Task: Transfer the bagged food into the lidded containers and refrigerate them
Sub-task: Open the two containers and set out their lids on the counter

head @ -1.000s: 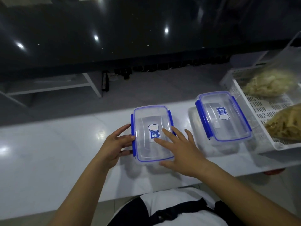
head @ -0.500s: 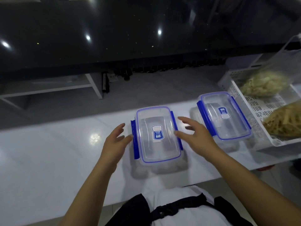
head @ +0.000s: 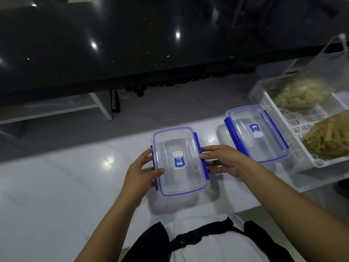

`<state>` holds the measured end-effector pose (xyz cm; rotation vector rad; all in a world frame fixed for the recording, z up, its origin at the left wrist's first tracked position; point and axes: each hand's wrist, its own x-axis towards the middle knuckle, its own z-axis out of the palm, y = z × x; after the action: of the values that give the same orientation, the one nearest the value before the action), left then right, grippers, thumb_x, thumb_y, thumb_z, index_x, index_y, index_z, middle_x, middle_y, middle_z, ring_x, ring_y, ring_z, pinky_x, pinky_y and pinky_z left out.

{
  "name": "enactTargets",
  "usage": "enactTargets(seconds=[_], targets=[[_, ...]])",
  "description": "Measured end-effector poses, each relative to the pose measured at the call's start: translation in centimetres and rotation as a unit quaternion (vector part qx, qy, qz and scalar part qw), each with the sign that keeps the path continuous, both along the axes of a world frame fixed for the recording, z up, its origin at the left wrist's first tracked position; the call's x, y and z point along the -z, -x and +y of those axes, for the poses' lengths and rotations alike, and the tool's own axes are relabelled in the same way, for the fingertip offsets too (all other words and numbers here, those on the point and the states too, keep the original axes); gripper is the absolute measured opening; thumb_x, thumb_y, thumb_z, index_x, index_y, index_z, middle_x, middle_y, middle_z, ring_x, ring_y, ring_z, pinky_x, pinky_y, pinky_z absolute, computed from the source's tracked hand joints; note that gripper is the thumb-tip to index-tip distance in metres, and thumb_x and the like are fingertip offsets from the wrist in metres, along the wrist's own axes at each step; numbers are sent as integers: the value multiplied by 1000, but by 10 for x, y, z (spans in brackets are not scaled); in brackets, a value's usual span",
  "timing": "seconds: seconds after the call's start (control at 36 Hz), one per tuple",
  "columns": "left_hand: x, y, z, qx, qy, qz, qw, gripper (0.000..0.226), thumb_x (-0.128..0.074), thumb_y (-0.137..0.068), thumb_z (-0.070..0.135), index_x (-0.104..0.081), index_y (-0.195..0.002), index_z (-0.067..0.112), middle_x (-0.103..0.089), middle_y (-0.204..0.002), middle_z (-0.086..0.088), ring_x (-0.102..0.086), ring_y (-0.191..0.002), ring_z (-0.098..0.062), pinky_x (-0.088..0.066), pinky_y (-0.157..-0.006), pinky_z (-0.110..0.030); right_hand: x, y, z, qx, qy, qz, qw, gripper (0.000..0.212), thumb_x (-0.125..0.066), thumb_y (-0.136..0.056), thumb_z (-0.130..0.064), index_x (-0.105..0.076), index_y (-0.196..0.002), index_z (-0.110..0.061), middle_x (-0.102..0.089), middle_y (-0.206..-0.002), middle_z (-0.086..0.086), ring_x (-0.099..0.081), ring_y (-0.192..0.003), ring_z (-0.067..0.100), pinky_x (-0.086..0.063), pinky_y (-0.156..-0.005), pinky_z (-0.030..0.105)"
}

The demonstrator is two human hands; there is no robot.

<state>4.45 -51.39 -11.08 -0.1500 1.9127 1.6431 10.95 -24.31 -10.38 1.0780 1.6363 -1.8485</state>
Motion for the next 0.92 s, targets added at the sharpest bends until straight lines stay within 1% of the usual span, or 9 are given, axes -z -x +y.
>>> enactTargets(seconds=[0.28, 0.36, 0.47, 0.53, 0.58, 0.67, 0.72, 0.81, 0.92], targets=[[-5, 1, -1, 6, 11, -8, 1000, 71, -77, -84, -1, -55, -139, 37, -65, -123, 16, -75, -84, -10, -59, -53, -30, 7, -3, 7, 16, 27, 11, 999, 29, -73, -87, -5, -71, -114, -15, -77, -101, 13, -76, -88, 29, -61, -68, 40], [-6, 1, -2, 11, 17, -11, 1000, 70, -77, -85, 0, -55, -140, 37, -65, -122, 16, -75, -84, -10, -59, -54, -31, 6, -11, 8, 17, -3, 16, 1000, 26, -68, -90, -2, -72, -113, -13, -78, -94, 13, -76, -84, 28, -62, -68, 40], [-6, 1, -1, 13, 28, -8, 999, 67, -77, -85, 3, -55, -139, 35, -65, -124, 14, -76, -87, -15, -59, -56, -29, 0, -21, 1, 23, -77, 68, 994, 29, -70, -91, -11, -68, -118, -23, -77, -97, 5, -75, -88, 23, -62, -67, 34], [-7, 0, -2, 19, 37, 4, 999, 65, -76, -86, 5, -55, -140, 34, -66, -126, 12, -74, -94, -16, -61, -62, -30, -6, -23, -6, 41, -140, 106, 984, 29, -68, -93, -17, -67, -120, -27, -72, -108, 0, -70, -98, 19, -62, -72, 33], [-7, -1, -3, 25, 47, 19, 998, 63, -75, -88, 7, -54, -143, 32, -66, -129, 7, -70, -106, -18, -63, -79, -39, -13, -23, -13, 49, -154, 137, 977, 28, -65, -96, -20, -66, -122, -30, -68, -114, -4, -67, -104, 16, -62, -75, 33], [-8, -4, -4, 33, 55, 23, 998, 61, -72, -91, 13, -51, -145, 31, -65, -133, 4, -64, -118, -21, -57, -96, -49, -22, -22, -22, 21, -111, 151, 982, 26, -65, -96, -23, -64, -116, -38, -73, -102, -12, -69, -101, 11, -61, -78, 31], [-10, -6, -4, 38, 55, 18, 998, 59, -70, -93, 16, -50, -146, 33, -64, -134, 6, -63, -119, -20, -58, -93, -46, -25, -19, -28, 0, -89, 145, 985, 26, -64, -96, -26, -61, -115, -43, -74, -97, -16, -70, -97, 9, -59, -74, 27], [-12, -10, -2, 44, 44, 12, 998, 56, -68, -94, 16, -51, -141, 40, -65, -130, 11, -66, -113, -15, -61, -73, -29, -28, -13, -35, 7, -83, 138, 987, 29, -62, -97, -33, -54, -124, -43, -68, -104, -18, -67, -97, 11, -57, -66, 21], [-16, -10, 5, 39, 36, 5, 999, 63, -68, -93, 14, -46, -146, 40, -65, -131, 12, -68, -110, -14, -61, -67, -26, -30, -9, -37, 42, -63, 114, 991, 35, -60, -98, -39, -50, -132, -39, -63, -117, -11, -64, -105, 16, -56, -72, 30]])
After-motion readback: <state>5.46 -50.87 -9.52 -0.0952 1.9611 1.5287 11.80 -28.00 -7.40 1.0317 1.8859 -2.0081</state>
